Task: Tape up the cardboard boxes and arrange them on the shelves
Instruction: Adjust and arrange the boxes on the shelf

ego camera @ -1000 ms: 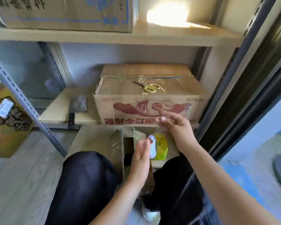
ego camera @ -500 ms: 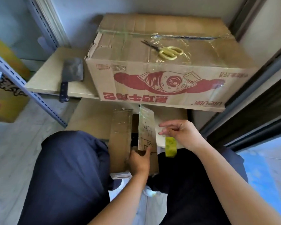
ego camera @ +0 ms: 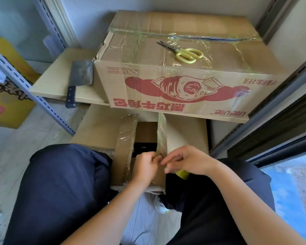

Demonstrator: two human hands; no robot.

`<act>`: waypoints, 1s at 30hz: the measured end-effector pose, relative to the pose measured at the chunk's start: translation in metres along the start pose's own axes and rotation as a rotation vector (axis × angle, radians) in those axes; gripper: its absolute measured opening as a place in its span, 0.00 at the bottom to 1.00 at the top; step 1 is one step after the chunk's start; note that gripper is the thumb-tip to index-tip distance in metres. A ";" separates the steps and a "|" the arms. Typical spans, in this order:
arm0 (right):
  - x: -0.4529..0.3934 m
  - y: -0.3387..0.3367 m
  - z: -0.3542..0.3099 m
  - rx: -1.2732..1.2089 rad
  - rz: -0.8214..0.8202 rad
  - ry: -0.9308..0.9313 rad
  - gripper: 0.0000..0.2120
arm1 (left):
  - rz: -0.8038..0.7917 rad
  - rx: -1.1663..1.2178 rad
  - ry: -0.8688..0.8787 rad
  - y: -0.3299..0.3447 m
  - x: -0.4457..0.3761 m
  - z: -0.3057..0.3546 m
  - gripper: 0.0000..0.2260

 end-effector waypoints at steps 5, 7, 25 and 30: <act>-0.011 0.031 -0.013 0.181 -0.206 -0.056 0.08 | -0.159 0.056 -0.040 0.002 0.003 -0.024 0.23; -0.022 0.041 -0.022 0.272 -0.259 -0.086 0.07 | -0.168 0.230 -0.108 0.006 0.019 -0.038 0.17; -0.072 0.047 -0.025 0.447 -0.158 -0.121 0.12 | 0.001 0.858 -0.656 0.008 0.075 -0.054 0.19; -0.073 0.057 -0.036 0.499 -0.091 -0.203 0.16 | 0.120 0.879 -0.669 0.000 0.077 -0.060 0.10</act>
Point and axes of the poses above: each hand's wrist, its own x-axis away from the middle knuckle, its own y-axis out of the palm, z = x × y, the point moved 9 cm from there along -x, towards the middle knuckle, and after that the axes turned 14 degrees about x, right-handed, at the moved point
